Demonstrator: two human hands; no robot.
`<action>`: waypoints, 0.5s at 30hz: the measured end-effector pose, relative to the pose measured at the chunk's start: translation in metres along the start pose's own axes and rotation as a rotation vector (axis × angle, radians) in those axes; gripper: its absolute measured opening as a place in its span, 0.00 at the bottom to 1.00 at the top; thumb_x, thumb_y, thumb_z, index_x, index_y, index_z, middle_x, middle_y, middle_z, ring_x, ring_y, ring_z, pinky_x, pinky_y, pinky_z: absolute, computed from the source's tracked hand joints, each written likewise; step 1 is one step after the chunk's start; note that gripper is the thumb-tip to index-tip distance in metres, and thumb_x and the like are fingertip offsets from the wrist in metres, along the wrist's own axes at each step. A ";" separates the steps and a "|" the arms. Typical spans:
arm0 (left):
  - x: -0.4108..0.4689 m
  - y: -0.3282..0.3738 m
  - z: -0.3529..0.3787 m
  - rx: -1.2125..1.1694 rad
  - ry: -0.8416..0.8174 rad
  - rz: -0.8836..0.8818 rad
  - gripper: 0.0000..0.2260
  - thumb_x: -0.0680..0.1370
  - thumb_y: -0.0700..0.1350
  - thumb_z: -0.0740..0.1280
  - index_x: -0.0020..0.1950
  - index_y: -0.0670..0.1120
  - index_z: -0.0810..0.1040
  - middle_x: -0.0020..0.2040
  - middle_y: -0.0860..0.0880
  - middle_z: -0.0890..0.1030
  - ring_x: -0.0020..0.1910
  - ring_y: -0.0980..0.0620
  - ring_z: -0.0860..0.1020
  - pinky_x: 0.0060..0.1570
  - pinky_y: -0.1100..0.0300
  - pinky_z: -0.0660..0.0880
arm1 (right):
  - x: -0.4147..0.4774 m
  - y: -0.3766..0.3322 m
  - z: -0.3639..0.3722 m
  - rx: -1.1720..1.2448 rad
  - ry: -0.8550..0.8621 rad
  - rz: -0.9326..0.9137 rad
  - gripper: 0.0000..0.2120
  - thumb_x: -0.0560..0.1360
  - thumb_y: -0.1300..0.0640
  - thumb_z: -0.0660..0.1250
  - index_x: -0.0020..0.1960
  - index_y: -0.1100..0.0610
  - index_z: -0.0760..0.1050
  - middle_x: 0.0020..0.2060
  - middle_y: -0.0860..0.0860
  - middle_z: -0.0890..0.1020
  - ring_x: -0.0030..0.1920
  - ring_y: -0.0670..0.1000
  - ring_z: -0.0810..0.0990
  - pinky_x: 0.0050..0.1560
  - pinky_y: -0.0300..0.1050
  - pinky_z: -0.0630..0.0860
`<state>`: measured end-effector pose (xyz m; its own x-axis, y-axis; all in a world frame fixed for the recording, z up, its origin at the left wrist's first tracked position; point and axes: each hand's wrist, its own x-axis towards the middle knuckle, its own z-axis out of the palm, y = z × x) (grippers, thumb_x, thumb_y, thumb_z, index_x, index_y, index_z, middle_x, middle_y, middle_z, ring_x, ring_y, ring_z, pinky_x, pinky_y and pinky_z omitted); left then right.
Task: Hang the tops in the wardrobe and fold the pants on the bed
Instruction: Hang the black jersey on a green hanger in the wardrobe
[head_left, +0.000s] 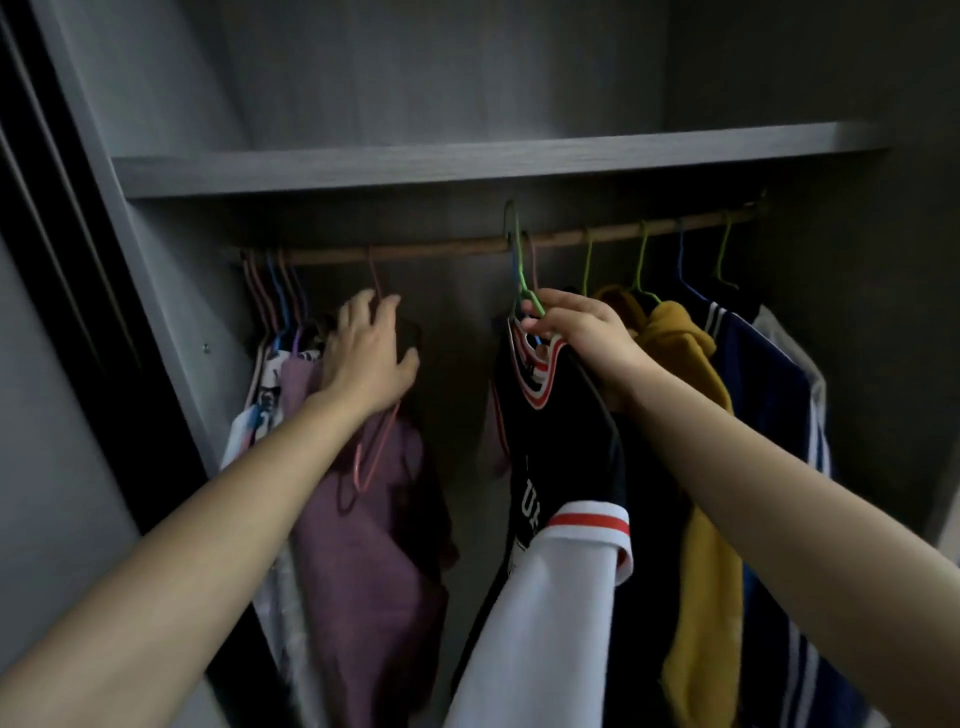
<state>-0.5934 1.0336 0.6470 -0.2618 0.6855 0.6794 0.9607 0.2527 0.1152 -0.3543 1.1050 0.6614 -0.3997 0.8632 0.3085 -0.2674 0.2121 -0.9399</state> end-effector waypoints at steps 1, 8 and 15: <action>0.011 -0.001 -0.001 0.040 0.001 0.000 0.31 0.76 0.52 0.68 0.76 0.45 0.61 0.76 0.39 0.59 0.74 0.38 0.58 0.68 0.42 0.65 | 0.010 0.002 0.003 0.027 -0.012 -0.004 0.25 0.76 0.69 0.67 0.72 0.63 0.70 0.59 0.54 0.83 0.45 0.42 0.85 0.48 0.33 0.79; 0.075 0.002 -0.001 0.188 -0.030 -0.059 0.39 0.76 0.55 0.67 0.81 0.47 0.51 0.81 0.42 0.47 0.79 0.39 0.49 0.72 0.42 0.60 | 0.074 0.022 0.022 0.009 -0.139 0.010 0.29 0.79 0.67 0.66 0.77 0.61 0.61 0.51 0.49 0.82 0.48 0.51 0.85 0.54 0.50 0.79; 0.090 -0.013 0.023 0.195 -0.120 -0.053 0.44 0.73 0.54 0.71 0.81 0.50 0.47 0.81 0.49 0.44 0.80 0.45 0.43 0.74 0.41 0.57 | 0.094 0.057 0.019 -0.206 -0.217 0.144 0.26 0.79 0.71 0.62 0.75 0.57 0.64 0.50 0.50 0.76 0.36 0.47 0.83 0.29 0.38 0.77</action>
<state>-0.6322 1.1078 0.6901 -0.3321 0.7411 0.5835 0.9120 0.4101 -0.0018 -0.4233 1.1897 0.6396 -0.6039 0.7779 0.1739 -0.0211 0.2025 -0.9791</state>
